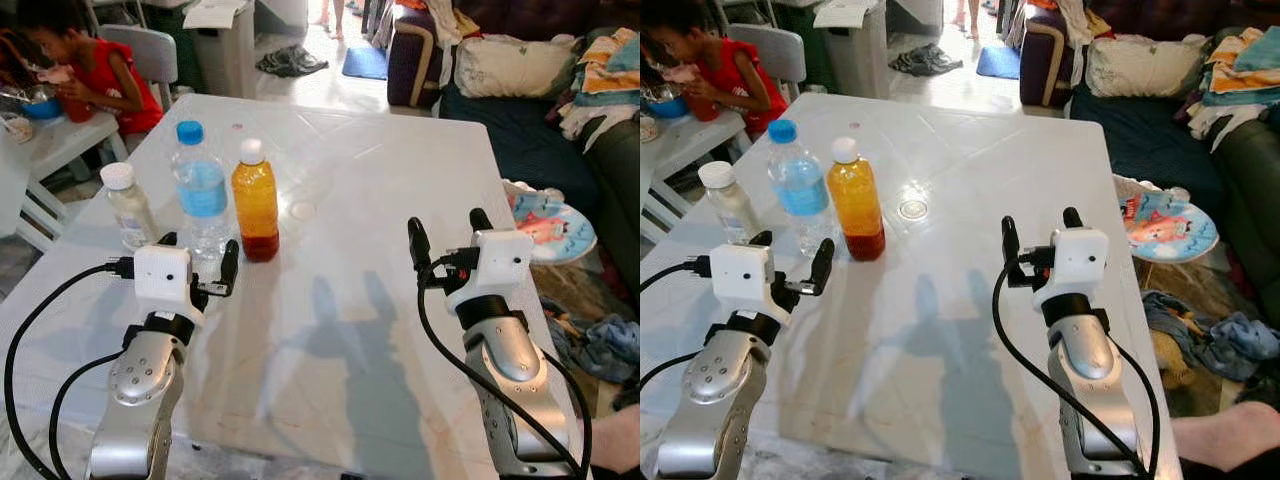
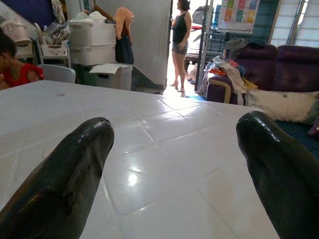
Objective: Restocking fridge
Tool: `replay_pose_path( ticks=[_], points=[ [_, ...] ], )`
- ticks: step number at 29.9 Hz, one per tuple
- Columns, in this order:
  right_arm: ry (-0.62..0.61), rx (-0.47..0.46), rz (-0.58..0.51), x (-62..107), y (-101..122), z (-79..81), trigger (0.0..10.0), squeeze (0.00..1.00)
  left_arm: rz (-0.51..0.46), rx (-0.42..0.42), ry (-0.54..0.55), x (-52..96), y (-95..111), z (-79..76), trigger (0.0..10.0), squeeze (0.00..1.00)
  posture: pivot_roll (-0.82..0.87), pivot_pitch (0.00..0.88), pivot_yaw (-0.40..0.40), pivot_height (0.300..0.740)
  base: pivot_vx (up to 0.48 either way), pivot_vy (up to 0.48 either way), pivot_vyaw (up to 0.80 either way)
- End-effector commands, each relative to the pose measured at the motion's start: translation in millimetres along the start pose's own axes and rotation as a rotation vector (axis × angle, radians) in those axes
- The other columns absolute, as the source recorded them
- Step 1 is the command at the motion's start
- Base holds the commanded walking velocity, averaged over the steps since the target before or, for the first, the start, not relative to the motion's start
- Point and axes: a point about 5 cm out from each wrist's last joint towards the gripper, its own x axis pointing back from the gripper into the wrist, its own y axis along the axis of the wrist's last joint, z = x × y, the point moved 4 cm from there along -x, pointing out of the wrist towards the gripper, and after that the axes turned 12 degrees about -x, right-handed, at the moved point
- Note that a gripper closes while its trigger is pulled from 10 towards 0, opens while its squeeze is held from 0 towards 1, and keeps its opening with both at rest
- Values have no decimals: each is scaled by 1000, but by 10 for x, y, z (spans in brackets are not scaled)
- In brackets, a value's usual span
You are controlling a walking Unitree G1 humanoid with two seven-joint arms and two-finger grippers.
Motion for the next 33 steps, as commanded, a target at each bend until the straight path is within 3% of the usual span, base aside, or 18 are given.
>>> replay_pose_path(
  ticks=[1,16,28,33],
  points=[
    [-5,6,1,-5,-5,-17,10000,0,3,-2,0,-1,-5,17,10000,0,47,65,-14,740,0,480,0],
    [2,9,-2,-28,-9,-3,10000,0,-4,-2,-4,-17,7,4,10000,0,47,62,-16,740,0,476,0],
    [9,16,-5,-56,-9,14,10000,0,-12,-7,-10,-26,16,-6,10000,0,47,67,-19,740,0,0,0],
    [66,7,-39,-216,158,47,10000,0,-14,-9,-2,-35,24,5,10000,0,49,70,-17,740,0,0,0]
  ],
)
